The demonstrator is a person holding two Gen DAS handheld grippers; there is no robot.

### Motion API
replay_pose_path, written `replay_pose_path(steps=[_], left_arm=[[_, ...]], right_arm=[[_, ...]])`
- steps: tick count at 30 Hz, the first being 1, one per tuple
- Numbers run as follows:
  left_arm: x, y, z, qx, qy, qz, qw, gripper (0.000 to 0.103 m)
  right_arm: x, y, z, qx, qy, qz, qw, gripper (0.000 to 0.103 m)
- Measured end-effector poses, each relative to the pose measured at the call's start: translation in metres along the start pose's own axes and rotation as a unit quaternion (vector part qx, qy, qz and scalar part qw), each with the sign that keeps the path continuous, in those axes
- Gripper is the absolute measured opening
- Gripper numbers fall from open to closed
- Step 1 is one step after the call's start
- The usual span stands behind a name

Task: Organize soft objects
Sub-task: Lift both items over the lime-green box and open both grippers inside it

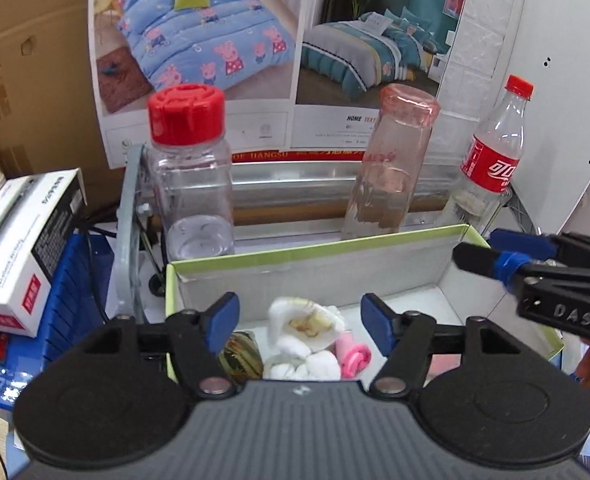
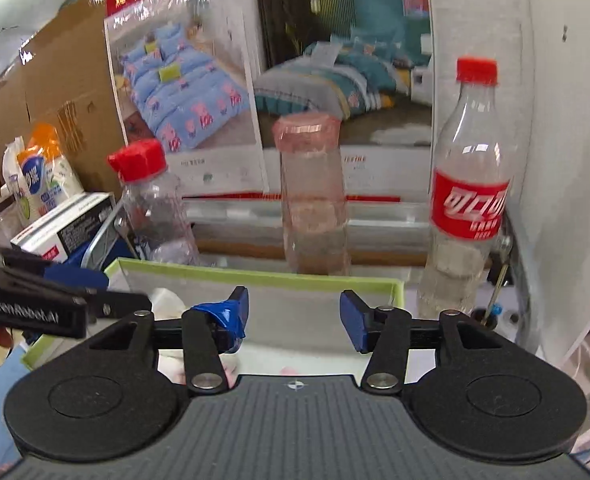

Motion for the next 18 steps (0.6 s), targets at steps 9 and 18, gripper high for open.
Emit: replay_pose_path(steps=[9,18], left_arm=[[-0.040,-0.052,0.011,0.028,-0.007,-0.009,0.9995,0.072],[-0.122,-0.108,0.022,0.039,-0.026,0.018,0.9987,0.074]], right_arm=[[-0.025,-0.038,0.006,0.006,-0.006,0.007,1.000,0.047],[-0.084,-0.102,0.000,-0.003,0.043,0.030,0.999,0.050]])
Point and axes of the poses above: each gripper's, at about its wrist camera, not at the fingertips, and y roughly the way its jaws point, z to its left, x to its top, the point moved 1 cm from there along y, roughly the way its jaws point, and after that the axes turned 7 degrees about y, right-handed, at the moved point
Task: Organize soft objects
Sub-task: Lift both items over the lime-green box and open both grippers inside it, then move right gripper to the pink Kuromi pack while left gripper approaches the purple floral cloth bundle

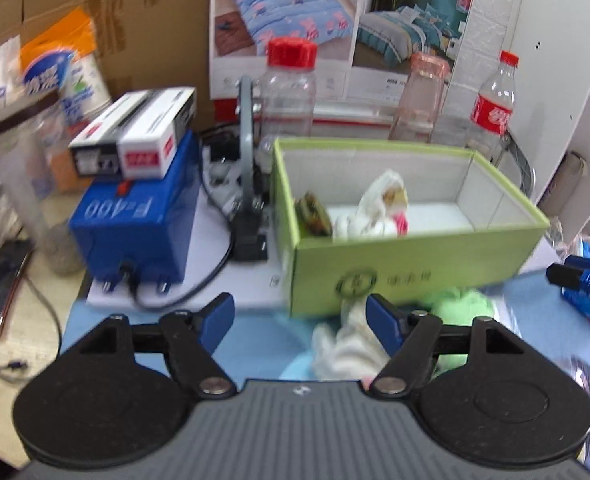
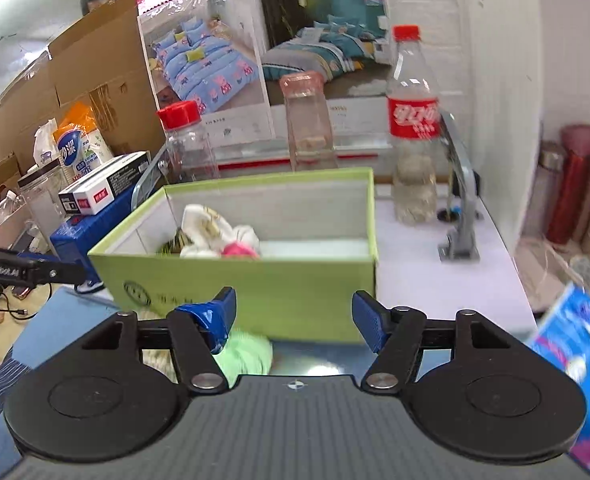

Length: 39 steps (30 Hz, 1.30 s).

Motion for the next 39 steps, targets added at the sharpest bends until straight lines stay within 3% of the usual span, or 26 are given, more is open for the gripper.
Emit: replay_pose_path(steps=[4,7,11,14,18,21,25,29,32,36,39], left_arm=[[-0.033,-0.020,0.002,0.007,0.003,0.015,0.9999,0.074],[-0.046,-0.035,-0.005,-0.012,0.014,0.011,0.9998,0.074],[-0.048,-0.046,-0.033,-0.034,0.081,0.011,0.9960,0.075],[-0.053,-0.052,-0.050,-0.015,0.128,0.010,0.9916,0.075],[-0.055,-0.054,-0.036,0.000,0.102,0.007,0.9947,0.076],[-0.062,-0.051,-0.010,0.031,0.066,0.022,0.9971,0.076],[-0.075,-0.052,0.031,0.060,0.018,0.031,0.9975,0.076],[-0.083,-0.050,0.062,0.055,-0.033,0.034,0.9974,0.076],[-0.084,-0.047,0.073,0.057,-0.046,0.036,0.9967,0.076],[-0.081,-0.040,0.075,0.059,-0.041,0.036,0.9968,0.076],[-0.078,-0.034,0.072,0.048,-0.042,0.037,0.9973,0.077]], right_arm=[[-0.022,-0.018,-0.008,-0.002,0.027,0.005,1.000,0.051],[-0.030,-0.029,-0.004,0.014,0.039,0.003,0.999,0.052],[-0.032,-0.044,0.006,0.022,0.031,-0.005,0.999,0.053],[-0.035,-0.053,0.010,0.024,0.021,-0.010,0.999,0.054],[-0.039,-0.058,0.032,0.058,-0.021,0.011,0.998,0.055],[-0.042,-0.054,0.054,0.082,-0.059,0.032,0.994,0.055],[-0.048,-0.042,0.090,0.111,-0.152,0.073,0.979,0.056],[-0.046,-0.021,0.117,0.084,-0.234,0.094,0.964,0.057],[-0.037,-0.003,0.121,0.077,-0.244,0.104,0.961,0.058],[-0.009,0.008,0.096,0.046,-0.186,0.079,0.978,0.059],[0.010,0.020,0.052,-0.038,-0.133,0.057,0.989,0.060]])
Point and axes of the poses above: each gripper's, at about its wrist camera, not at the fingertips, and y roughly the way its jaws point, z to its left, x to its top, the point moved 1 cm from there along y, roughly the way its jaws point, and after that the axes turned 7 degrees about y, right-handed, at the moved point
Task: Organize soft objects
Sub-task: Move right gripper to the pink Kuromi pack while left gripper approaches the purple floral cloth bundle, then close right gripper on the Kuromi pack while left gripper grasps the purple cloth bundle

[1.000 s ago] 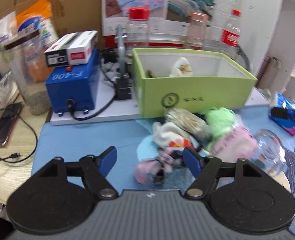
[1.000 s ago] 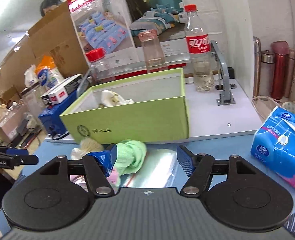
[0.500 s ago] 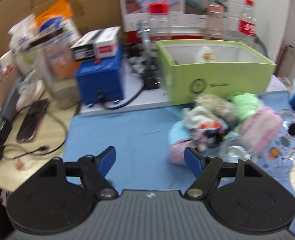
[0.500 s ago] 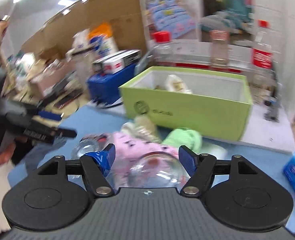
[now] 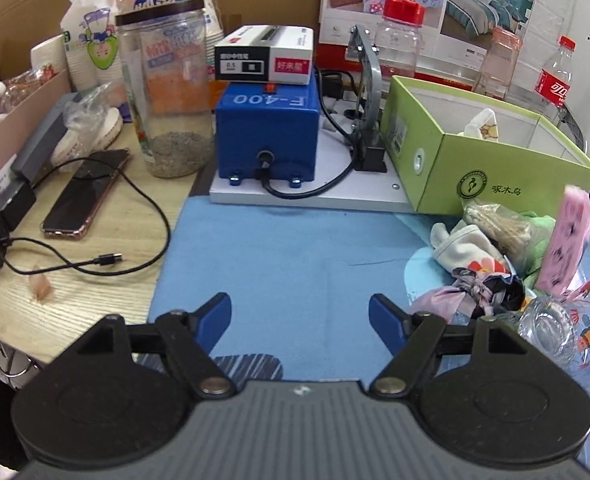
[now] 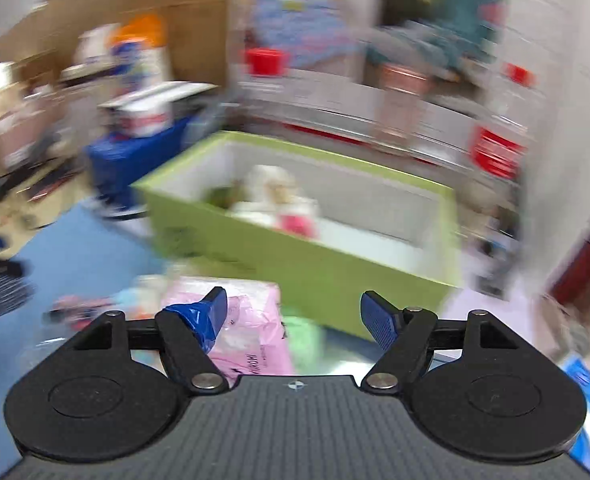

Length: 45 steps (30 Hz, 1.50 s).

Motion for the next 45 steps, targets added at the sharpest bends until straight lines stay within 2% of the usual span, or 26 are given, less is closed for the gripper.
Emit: replay_pose_path(steps=[2,4,5,10,13,15,18,21,26,28,29,31,33,36,40,42,45], left_arm=[[0.004,0.003,-0.005,-0.009,0.001,0.000,1.0000,0.077],[0.011,0.005,-0.013,-0.021,0.008,-0.002,0.9998,0.077],[0.015,0.006,-0.019,-0.029,0.012,-0.005,0.9995,0.077],[0.040,0.022,-0.056,-0.080,0.041,0.004,0.9959,0.083],[0.053,0.043,-0.077,-0.103,0.060,0.032,0.9923,0.085],[0.059,0.057,-0.086,-0.102,0.070,0.057,0.9907,0.085],[0.059,0.074,-0.087,-0.079,0.095,0.090,0.9882,0.085],[0.053,0.077,-0.070,-0.051,0.098,0.100,0.9888,0.086],[0.026,0.071,-0.024,0.061,0.090,0.113,0.9876,0.086],[0.015,0.063,-0.004,0.087,0.062,0.109,0.9883,0.086],[0.011,0.054,0.003,0.079,0.048,0.098,0.9909,0.086],[0.009,0.036,0.005,0.031,0.037,0.076,0.9960,0.087],[0.012,0.023,-0.009,-0.019,0.052,0.055,0.9970,0.088],[0.010,0.013,-0.035,-0.059,0.109,0.041,0.9915,0.089],[-0.003,0.011,-0.048,-0.074,0.181,0.044,0.9798,0.089],[-0.007,0.011,-0.048,-0.091,0.204,0.051,0.9735,0.089],[-0.005,0.017,-0.049,-0.107,0.219,0.051,0.9685,0.089]], right_arm=[[-0.009,0.007,-0.039,-0.052,0.057,0.017,0.997,0.060],[-0.024,0.002,-0.068,-0.072,0.107,0.019,0.991,0.060],[-0.033,-0.006,-0.079,-0.078,0.133,0.006,0.988,0.060],[-0.058,-0.045,-0.083,-0.033,0.176,-0.045,0.983,0.060],[-0.063,-0.053,-0.077,-0.003,0.186,-0.054,0.981,0.060],[-0.058,-0.053,-0.072,0.009,0.186,-0.056,0.981,0.060],[-0.057,-0.057,-0.067,0.015,0.177,-0.059,0.982,0.060],[-0.055,-0.062,-0.066,0.019,0.172,-0.068,0.983,0.060],[-0.054,-0.062,-0.069,0.019,0.177,-0.075,0.981,0.060],[-0.056,-0.059,-0.069,0.022,0.181,-0.073,0.981,0.060],[-0.057,-0.057,-0.068,0.022,0.184,-0.072,0.980,0.060],[-0.057,-0.050,-0.065,0.022,0.187,-0.065,0.980,0.060],[-0.055,-0.042,-0.056,0.031,0.178,-0.055,0.982,0.060],[-0.050,-0.038,-0.043,0.041,0.169,-0.051,0.983,0.060],[-0.048,-0.048,-0.035,0.045,0.151,-0.056,0.986,0.060],[-0.049,-0.051,-0.036,0.037,0.149,-0.056,0.987,0.060],[-0.048,-0.050,-0.039,0.030,0.154,-0.055,0.986,0.060]])
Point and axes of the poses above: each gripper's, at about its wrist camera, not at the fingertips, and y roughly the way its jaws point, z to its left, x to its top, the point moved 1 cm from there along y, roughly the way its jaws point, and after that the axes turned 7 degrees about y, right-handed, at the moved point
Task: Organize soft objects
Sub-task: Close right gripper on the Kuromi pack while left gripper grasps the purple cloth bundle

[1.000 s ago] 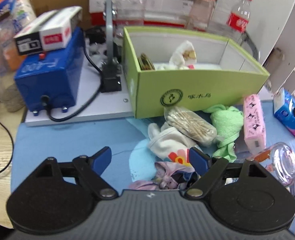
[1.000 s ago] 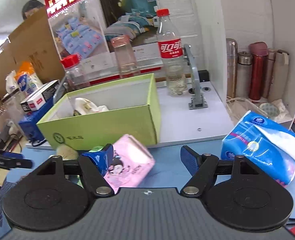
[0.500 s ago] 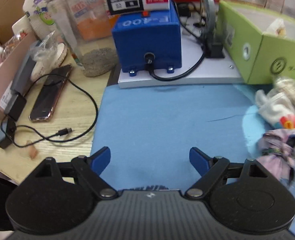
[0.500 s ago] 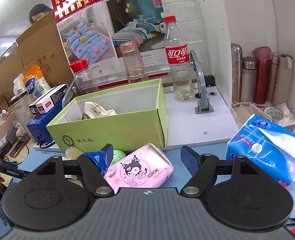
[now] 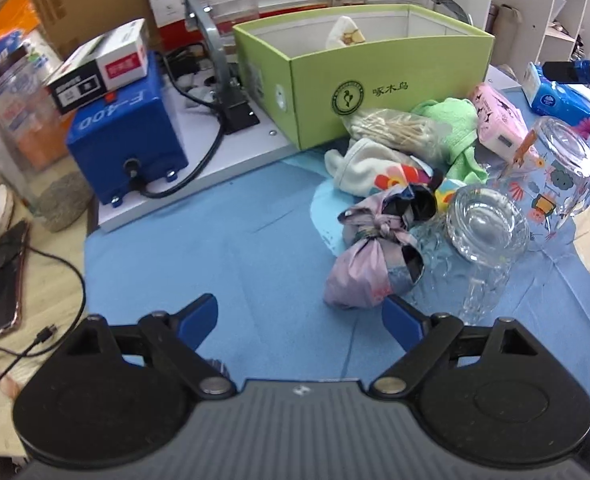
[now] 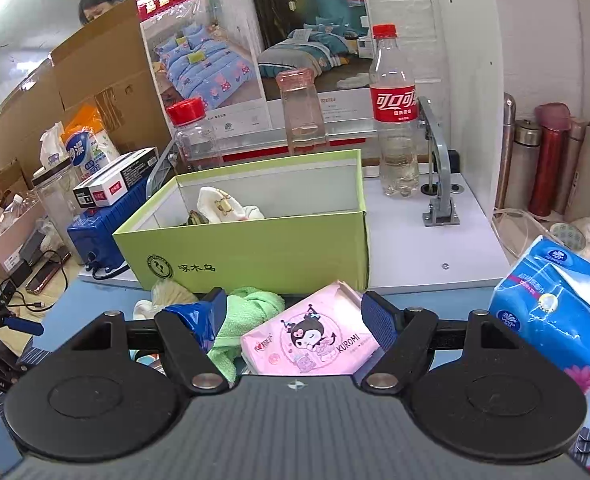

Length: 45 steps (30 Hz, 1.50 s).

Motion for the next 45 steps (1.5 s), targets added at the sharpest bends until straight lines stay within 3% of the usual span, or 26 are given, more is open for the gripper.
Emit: replay_pose_path(steps=[3,7,9,11,14,15,17,19,22,27,31,34,38,42,45], left_arm=[[0.005,0.015,-0.006,-0.027,0.044,0.008,0.9986,0.090],[0.010,0.035,-0.004,-0.009,0.055,0.025,0.9981,0.090],[0.015,0.037,0.010,-0.005,0.018,0.015,0.9997,0.090],[0.018,0.040,0.031,0.041,-0.042,0.008,0.9983,0.090],[0.013,0.041,0.076,0.129,-0.159,0.019,0.9786,0.090],[0.009,0.038,0.087,0.131,-0.186,0.018,0.9735,0.090],[0.005,0.024,0.096,0.100,-0.224,-0.005,0.9693,0.090],[0.010,0.014,0.088,0.061,-0.215,-0.024,0.9745,0.091],[0.025,0.018,0.063,0.020,-0.179,-0.022,0.9833,0.092],[0.044,0.050,0.024,0.026,-0.113,0.005,0.9933,0.092],[0.040,0.060,0.030,0.019,-0.124,0.010,0.9920,0.093],[0.028,0.054,0.047,0.040,-0.151,0.013,0.9877,0.093],[0.014,0.047,0.063,0.048,-0.191,0.018,0.9802,0.093],[0.009,0.041,0.061,0.057,-0.194,0.020,0.9793,0.093],[0.008,0.036,0.057,0.063,-0.183,0.018,0.9808,0.093]], right_arm=[[0.000,0.006,0.000,-0.005,0.002,0.006,1.000,0.060],[-0.002,0.014,0.000,-0.003,-0.002,0.020,1.000,0.060],[-0.002,0.017,0.000,-0.008,-0.005,0.024,1.000,0.060],[-0.001,0.021,-0.004,-0.012,0.001,0.024,1.000,0.060],[-0.001,0.025,-0.009,-0.023,0.012,0.024,0.999,0.060],[-0.001,0.026,-0.010,-0.025,0.012,0.026,0.999,0.060],[-0.002,0.029,-0.009,-0.023,0.012,0.029,0.999,0.060],[-0.001,0.033,-0.005,-0.016,0.009,0.031,0.999,0.060],[0.002,0.040,0.001,-0.006,0.010,0.030,0.999,0.060],[0.000,0.039,0.006,0.002,0.004,0.037,0.999,0.060],[-0.003,0.029,-0.002,-0.013,-0.002,0.042,0.999,0.060],[-0.002,0.025,-0.013,-0.028,0.014,0.038,0.999,0.060],[0.002,0.043,-0.011,-0.040,0.025,0.038,0.998,0.061],[0.002,0.084,0.003,-0.032,0.005,0.075,0.997,0.061],[-0.005,0.098,0.000,-0.065,-0.042,0.113,0.991,0.061]])
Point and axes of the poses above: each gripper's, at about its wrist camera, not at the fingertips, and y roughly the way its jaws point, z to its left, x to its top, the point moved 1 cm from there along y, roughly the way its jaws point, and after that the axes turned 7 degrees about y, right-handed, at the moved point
